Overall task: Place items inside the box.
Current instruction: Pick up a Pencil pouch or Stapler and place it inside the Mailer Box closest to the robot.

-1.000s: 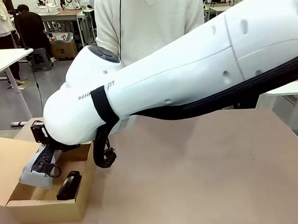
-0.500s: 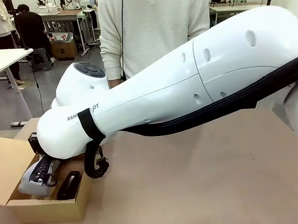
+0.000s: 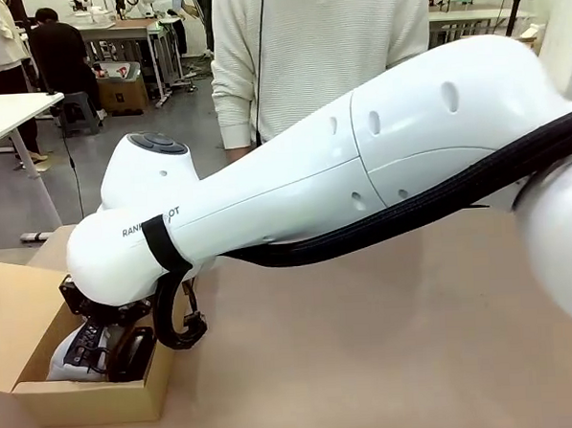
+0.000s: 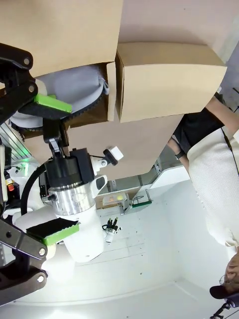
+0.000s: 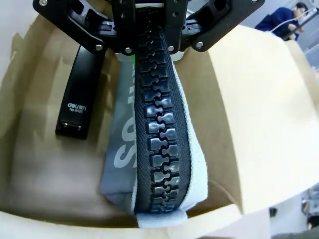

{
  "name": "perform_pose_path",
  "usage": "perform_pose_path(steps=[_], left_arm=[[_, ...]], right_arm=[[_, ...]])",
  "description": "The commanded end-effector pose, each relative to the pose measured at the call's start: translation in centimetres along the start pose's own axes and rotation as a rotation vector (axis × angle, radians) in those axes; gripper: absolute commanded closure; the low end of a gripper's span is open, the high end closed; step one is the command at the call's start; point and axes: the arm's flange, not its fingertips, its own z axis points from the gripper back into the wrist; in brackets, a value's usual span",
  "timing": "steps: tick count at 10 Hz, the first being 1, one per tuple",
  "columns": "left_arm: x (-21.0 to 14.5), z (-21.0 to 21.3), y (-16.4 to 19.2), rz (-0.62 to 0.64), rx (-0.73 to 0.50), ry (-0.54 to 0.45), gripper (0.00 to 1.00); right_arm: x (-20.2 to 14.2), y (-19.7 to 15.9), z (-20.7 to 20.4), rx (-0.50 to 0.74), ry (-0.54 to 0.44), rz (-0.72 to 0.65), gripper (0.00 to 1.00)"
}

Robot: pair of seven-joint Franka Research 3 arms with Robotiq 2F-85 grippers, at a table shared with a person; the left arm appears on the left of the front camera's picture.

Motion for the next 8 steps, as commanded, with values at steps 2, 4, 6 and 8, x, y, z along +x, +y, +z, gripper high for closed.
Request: perform_pose_path(steps=[2,4,6,8], left_arm=[[-0.5,0.1,0.0,-0.026,-0.017,-0.003,0.0],[-0.5,0.1,0.0,-0.026,-0.017,-0.003,0.0],[-0.5,0.1,0.0,-0.026,-0.017,-0.003,0.0],[-0.5,0.1,0.0,-0.026,-0.017,-0.003,0.0]], right_arm=[[0.6,1.2,-0.9,-0.045,-0.045,-0.037,0.92],[0.7,0.9,-0.6,-0.022,-0.034,-0.05,0.72],[0.7,0.8,0.0,-0.016,-0.041,-0.041,0.13],[0.8,0.7,0.8,0.011,-0.04,-0.041,0.0]])
